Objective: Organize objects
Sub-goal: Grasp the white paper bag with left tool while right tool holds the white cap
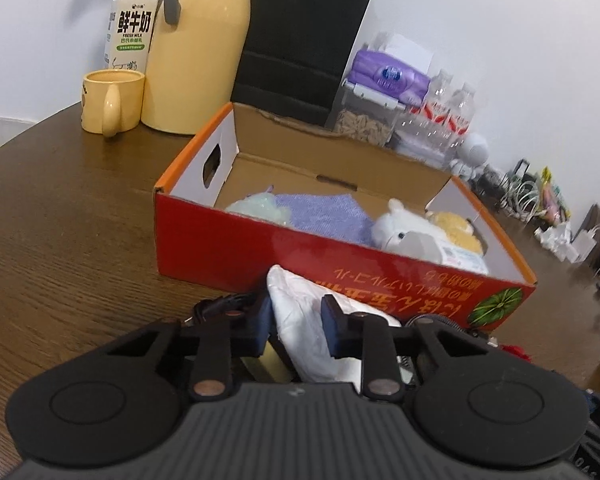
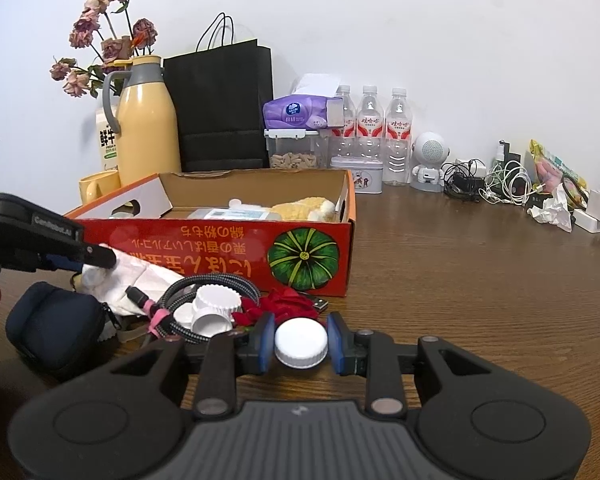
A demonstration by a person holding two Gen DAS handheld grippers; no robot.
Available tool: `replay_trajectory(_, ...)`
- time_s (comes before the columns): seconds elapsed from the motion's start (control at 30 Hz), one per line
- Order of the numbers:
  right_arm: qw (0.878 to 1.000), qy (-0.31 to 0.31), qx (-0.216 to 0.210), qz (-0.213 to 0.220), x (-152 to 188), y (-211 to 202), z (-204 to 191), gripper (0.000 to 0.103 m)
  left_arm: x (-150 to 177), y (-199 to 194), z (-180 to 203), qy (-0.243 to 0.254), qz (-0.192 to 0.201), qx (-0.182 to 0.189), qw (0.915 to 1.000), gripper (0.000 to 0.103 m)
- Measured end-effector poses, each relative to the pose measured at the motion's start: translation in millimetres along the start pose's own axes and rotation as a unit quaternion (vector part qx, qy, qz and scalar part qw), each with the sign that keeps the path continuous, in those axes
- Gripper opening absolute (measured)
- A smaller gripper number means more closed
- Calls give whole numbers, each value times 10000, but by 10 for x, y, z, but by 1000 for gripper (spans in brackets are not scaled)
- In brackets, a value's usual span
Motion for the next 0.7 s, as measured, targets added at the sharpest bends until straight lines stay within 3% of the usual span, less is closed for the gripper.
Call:
replay_trajectory(0.23,10000,-14,13,18,1,0,0,27,-11,-53,7,22,176,96,9998,14)
replay_trajectory(0.7,9985,-162,-256,452,-143,-134,-163,27,-229,-506,129,327,805,450,9952,8)
Point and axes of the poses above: each gripper's, at about its wrist camera, not at the fingertips, and y roughly the way its jaws point, z to its right, x to its underside, the point moved 6 cm from there along y, roughly the way its jaws point, and after that the axes turned 4 degrees about z, right-handed, at the moved point
